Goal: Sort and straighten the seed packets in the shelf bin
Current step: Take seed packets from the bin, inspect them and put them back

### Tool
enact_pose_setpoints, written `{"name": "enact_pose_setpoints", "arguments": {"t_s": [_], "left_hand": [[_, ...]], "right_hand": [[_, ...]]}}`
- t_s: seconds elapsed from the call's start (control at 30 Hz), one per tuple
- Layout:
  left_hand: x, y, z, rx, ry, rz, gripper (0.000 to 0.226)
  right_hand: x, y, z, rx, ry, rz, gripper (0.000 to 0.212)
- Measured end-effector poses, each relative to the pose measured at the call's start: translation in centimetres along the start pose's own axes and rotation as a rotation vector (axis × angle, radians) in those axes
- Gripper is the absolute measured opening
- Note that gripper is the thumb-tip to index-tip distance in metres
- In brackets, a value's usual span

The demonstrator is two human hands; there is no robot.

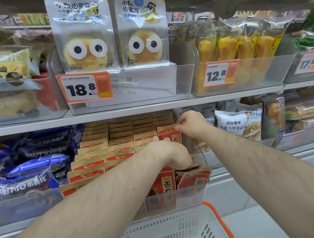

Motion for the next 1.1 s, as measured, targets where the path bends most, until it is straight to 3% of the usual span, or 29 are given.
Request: {"name": "enact_pose_setpoints", "arguments": {"t_s": [0.13,0.37,0.57,0.73,0.83,0.93,1.1], "left_hand": [[0.0,0.6,-1.2,-0.001,0.012,-0.042,0.057],[0.4,0.9,-1.7,-0.106,0.036,-0.022,0.047],[1.1,1.1,-1.6,-0.200,0.007,-0.020,0.035],[1.4,1.1,-1.1,-0.306,0.005,0.003,0.033],[1.8,0.5,-0.2,-0.493,0.043,0.040,0.032],[2.5,-0.2,0.6,-0.648,0.091,0.075,0.042],[4.0,-1.3,1.8,-0.710,0.148,0.256,0.050]], "right_hand": [[0.5,0.0,-0.6,-0.052,0.049,-0.090,0.037],[0.7,0.6,-1.1,0.252,0.030,0.225,0.040],[2.1,-0.5,0.1,0.362,0.064,-0.042,0.047],[2.8,-3.0,1.7,0.235,0.030,-0.210,0.025],[3.1,-4.3,4.0,0.276,0.020,-0.311,0.048],[3.0,-4.5,6.5,0.258,-0.024,-0.344,0.047],[5.0,-5.5,7.5,-0.028,-0.060,-0.342,0.019]]}}
Point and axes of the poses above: each hand's wrist, its own z-axis away from the middle knuckle, its own y-axis out of the palm, x = y × z, the point moved 2 cm from there along -z, towards the middle knuckle, and after that the axes turned 15 degrees about -y, right-handed, at the moved point
